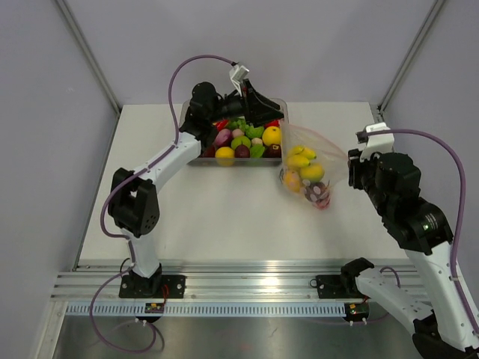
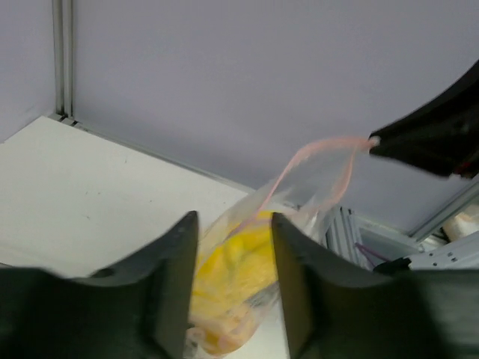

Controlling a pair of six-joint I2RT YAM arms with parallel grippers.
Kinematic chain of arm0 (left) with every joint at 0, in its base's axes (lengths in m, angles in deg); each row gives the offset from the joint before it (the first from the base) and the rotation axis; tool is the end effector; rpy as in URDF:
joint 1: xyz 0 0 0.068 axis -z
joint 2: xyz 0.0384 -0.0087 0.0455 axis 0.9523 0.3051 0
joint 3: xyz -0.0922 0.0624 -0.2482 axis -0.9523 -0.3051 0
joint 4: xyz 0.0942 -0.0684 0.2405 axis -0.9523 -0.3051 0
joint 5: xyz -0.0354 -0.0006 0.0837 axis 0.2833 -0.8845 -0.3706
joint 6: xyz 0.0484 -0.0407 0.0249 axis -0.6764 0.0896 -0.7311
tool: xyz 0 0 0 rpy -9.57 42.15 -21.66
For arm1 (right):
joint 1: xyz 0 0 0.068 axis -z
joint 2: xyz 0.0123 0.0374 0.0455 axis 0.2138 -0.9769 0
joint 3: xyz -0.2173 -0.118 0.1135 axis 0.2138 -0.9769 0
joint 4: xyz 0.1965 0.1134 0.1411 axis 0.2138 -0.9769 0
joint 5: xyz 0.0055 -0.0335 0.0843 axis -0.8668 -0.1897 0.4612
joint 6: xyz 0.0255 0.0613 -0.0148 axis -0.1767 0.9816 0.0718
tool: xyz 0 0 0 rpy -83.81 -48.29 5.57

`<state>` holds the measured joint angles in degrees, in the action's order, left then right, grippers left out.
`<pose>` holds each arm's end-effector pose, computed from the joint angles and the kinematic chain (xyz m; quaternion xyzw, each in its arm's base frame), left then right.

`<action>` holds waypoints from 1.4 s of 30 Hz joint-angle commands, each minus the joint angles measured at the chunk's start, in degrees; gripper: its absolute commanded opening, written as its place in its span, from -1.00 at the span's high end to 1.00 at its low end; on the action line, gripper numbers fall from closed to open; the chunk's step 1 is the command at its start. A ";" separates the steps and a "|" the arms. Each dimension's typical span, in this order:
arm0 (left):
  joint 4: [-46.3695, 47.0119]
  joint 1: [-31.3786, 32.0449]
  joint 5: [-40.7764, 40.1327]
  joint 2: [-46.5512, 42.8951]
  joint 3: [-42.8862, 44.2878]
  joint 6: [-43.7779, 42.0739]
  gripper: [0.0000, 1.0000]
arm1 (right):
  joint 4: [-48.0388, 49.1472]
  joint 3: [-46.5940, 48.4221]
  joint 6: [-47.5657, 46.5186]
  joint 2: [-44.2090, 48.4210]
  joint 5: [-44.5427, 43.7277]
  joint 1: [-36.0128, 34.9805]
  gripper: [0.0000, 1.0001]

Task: Place the food in the zip-top bag and seal the zipper
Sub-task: Place the zipper food storage bag at the center of the board, then reset both arms

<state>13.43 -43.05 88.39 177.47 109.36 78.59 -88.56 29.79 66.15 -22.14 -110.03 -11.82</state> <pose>0.3816 -0.2611 0.3934 0.3206 0.5677 -0.5880 0.4788 0.1513 0.0429 0.4377 -0.1122 0.7941 -0.1006 0.5888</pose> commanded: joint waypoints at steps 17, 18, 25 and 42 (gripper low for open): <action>-24.03 -5.11 -22.08 -24.17 -12.53 -13.60 -0.53 | -5.35 -3.13 18.98 8.92 10.42 0.43 -0.62; -25.11 -5.11 -25.05 -25.67 -13.41 -15.71 -0.54 | -4.83 -2.87 19.60 8.75 12.08 0.52 -0.66; -31.00 -5.28 -32.10 -36.22 -20.36 -19.33 -0.60 | -3.86 -2.77 23.02 5.06 17.11 0.52 -0.69; -46.04 -5.28 -48.71 -58.10 -39.17 -18.98 -0.67 | -1.30 -13.50 39.63 -6.98 4.40 0.43 -0.99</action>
<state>-31.93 -48.34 44.19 122.30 71.87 58.79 -91.64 16.26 99.20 -28.98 -96.96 -11.60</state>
